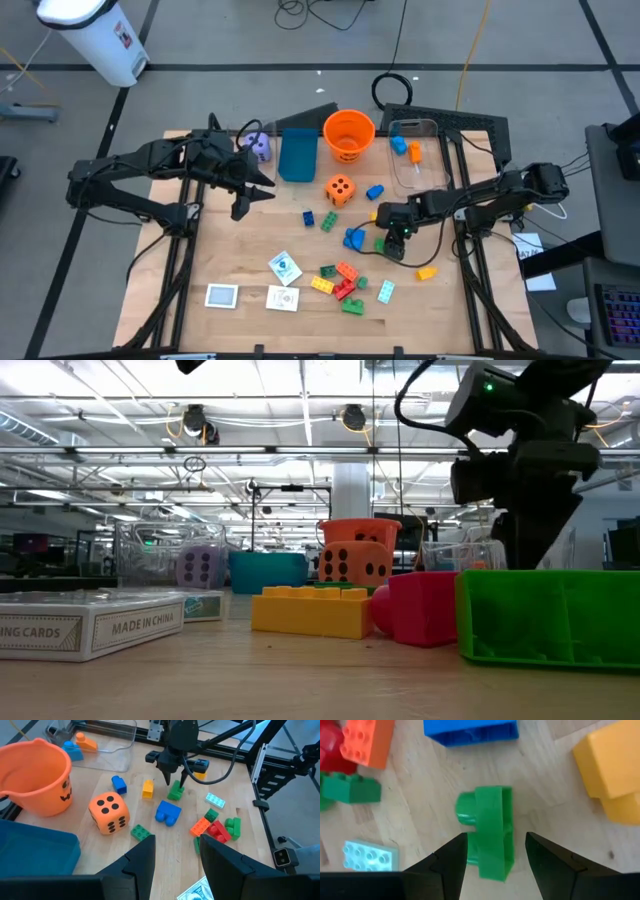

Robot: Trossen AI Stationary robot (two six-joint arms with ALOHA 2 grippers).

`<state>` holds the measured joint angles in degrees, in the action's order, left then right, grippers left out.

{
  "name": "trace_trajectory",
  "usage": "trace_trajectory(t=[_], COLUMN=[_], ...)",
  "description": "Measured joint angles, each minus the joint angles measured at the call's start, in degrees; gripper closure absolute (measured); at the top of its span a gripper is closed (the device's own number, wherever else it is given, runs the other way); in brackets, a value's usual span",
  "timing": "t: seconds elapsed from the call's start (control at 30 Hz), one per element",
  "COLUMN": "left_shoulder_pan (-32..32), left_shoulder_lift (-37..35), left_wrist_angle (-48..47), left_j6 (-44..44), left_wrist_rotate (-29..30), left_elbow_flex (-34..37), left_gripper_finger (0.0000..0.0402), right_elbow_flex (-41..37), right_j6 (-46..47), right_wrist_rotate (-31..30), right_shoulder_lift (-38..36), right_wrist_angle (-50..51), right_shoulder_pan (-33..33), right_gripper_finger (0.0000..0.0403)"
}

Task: Pick & Place Toys
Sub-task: Put the green game piece into the right transparent bin

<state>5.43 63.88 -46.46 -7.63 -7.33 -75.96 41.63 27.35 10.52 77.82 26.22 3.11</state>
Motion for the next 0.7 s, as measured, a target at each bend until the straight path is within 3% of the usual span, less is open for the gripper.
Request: trace_trajectory(t=[0.43,0.7], left_shoulder_pan=[0.0,0.0], left_shoulder_lift=[0.0,0.0], left_wrist_angle=[0.0,0.02], left_j6=[-0.29,-0.36], left_wrist_rotate=[0.02,0.02], left_elbow_flex=[0.0,0.0], left_gripper_finger=[0.0243,0.0243], right_elbow_flex=[-0.92,-0.92], right_j6=[0.64,0.48], right_wrist_rotate=[-4.94,-5.37], right_shoulder_lift=[0.0,0.0], right_wrist_angle=[0.15,0.37], right_shoulder_pan=[0.37,0.36], right_gripper_finger=[0.0214,0.0271])
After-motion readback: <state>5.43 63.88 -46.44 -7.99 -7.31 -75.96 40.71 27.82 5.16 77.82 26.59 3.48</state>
